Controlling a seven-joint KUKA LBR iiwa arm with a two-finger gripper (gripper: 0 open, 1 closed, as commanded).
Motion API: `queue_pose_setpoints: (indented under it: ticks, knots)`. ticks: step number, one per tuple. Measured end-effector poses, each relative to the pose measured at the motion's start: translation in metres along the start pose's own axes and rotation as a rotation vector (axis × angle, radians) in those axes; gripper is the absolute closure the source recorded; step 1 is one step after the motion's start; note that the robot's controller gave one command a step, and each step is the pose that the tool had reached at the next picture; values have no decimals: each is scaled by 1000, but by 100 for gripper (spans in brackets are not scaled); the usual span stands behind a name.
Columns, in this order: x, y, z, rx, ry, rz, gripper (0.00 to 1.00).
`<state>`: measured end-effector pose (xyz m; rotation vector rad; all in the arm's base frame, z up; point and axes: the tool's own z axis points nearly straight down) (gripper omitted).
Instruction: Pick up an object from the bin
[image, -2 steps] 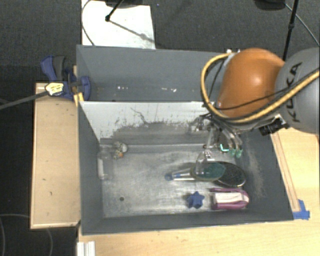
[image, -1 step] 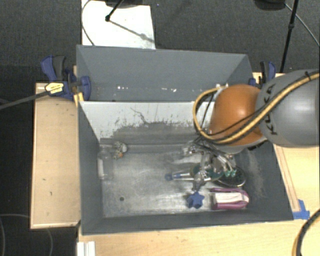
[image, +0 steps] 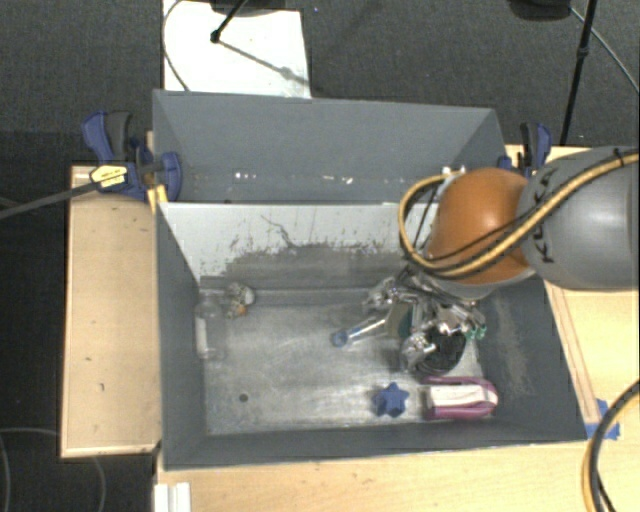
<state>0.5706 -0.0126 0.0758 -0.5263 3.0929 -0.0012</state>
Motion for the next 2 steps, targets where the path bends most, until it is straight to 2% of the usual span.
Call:
queue_pose_setpoints:
  ticks: [1,2]
  knots:
    - [-2,1,-2,0,-4,2,100]
    - [-12,-1,-148,3,-7,-138,100]
